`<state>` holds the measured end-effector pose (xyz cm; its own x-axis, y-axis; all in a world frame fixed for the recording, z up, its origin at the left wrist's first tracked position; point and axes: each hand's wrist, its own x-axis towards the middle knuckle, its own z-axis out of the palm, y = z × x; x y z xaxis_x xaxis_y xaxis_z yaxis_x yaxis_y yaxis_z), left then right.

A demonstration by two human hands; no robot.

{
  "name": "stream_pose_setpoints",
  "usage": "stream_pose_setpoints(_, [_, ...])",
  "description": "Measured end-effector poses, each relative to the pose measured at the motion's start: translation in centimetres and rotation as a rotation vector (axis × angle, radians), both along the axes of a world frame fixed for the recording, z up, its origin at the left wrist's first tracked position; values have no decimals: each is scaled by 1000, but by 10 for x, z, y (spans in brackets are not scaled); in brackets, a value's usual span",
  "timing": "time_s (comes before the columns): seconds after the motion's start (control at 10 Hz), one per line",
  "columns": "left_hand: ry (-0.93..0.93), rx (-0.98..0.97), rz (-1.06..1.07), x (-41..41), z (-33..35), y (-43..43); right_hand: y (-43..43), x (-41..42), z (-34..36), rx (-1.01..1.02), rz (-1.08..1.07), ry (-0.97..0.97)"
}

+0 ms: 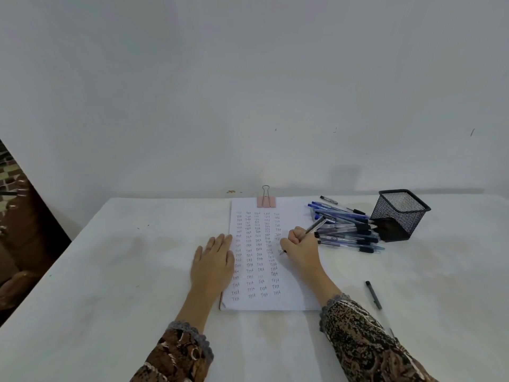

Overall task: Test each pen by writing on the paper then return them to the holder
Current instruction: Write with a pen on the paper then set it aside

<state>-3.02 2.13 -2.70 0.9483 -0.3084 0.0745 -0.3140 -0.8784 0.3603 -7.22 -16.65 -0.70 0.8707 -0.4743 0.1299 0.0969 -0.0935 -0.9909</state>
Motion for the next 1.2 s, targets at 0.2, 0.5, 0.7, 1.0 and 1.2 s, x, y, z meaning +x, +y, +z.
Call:
stream_pose_setpoints(0.2, [-21, -14, 0, -2, -3, 1, 3, -1, 1, -54, 26, 10])
stream_pose_setpoints(0.5, [-18, 10, -8, -3, -4, 1, 2, -1, 2, -92, 24, 19])
stream_pose_setpoints(0.7, [-13, 13, -13, -4, -3, 1, 0, 1, 0, -113, -35, 16])
stream_pose_setpoints(1.0, [1, 14, -19, -3, -2, 2, -3, 3, -2, -122, -51, 28])
stream_pose_setpoints(1.2, [0, 13, -19, -3, -3, 1, -5, 4, -5, -109, -74, 27])
